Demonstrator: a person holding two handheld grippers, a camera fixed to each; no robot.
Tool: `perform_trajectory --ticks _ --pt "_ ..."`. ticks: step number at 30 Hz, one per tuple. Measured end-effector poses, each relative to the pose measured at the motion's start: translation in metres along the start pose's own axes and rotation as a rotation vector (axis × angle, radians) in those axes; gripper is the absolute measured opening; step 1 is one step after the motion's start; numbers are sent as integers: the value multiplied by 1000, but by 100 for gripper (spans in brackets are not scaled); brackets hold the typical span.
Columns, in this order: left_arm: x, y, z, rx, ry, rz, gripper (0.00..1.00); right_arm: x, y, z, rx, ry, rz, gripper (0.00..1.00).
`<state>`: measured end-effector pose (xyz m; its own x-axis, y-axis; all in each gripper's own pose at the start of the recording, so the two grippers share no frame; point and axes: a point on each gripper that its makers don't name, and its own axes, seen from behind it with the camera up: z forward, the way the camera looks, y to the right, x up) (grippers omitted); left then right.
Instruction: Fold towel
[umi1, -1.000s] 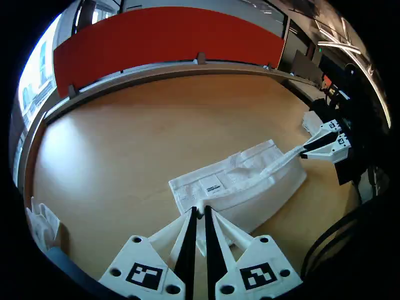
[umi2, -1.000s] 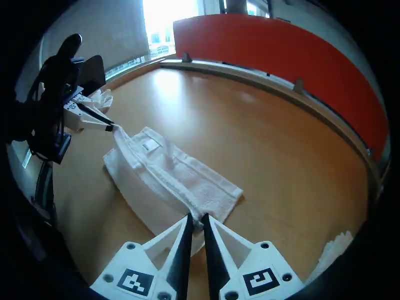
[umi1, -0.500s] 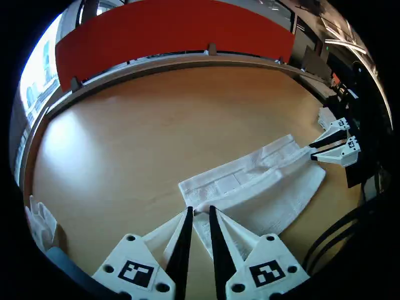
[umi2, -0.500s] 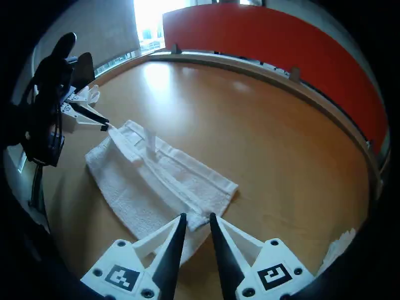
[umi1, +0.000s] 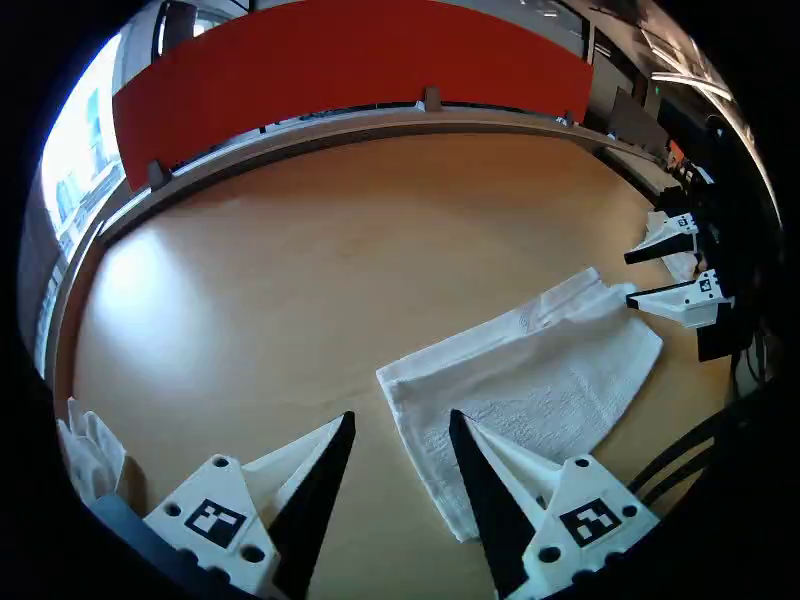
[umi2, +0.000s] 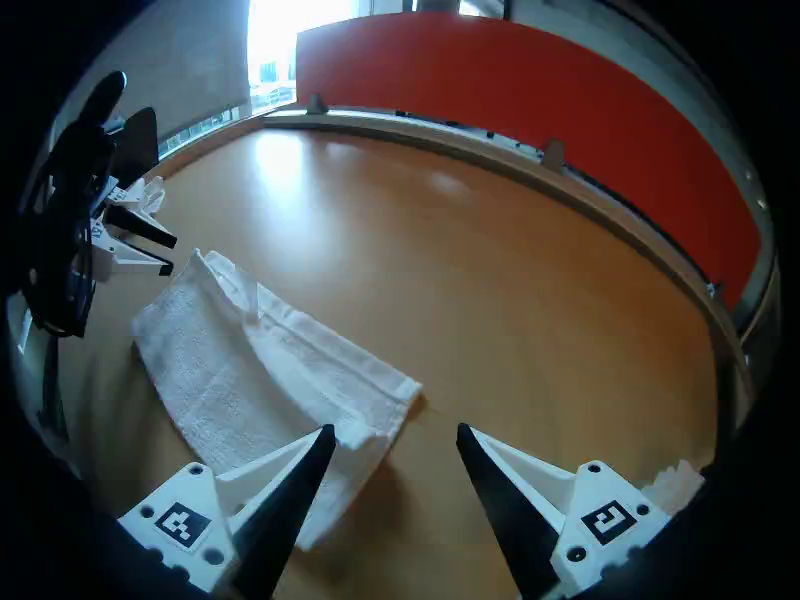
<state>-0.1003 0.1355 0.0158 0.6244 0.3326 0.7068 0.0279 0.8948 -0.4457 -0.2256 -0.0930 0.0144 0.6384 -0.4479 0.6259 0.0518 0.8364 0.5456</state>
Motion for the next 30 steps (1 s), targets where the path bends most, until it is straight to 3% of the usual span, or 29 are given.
perform_trajectory --ticks 7,18,30 --pt "1 0 -4 -4 8 -14 90 6 4 -5 -13 20 4 97" --pt "-1 2 -9 -2 13 -25 91 2 -4 -13 6 19 6 97" --pt "-14 3 -27 14 22 -62 91 -9 -19 -29 20 26 24 97"
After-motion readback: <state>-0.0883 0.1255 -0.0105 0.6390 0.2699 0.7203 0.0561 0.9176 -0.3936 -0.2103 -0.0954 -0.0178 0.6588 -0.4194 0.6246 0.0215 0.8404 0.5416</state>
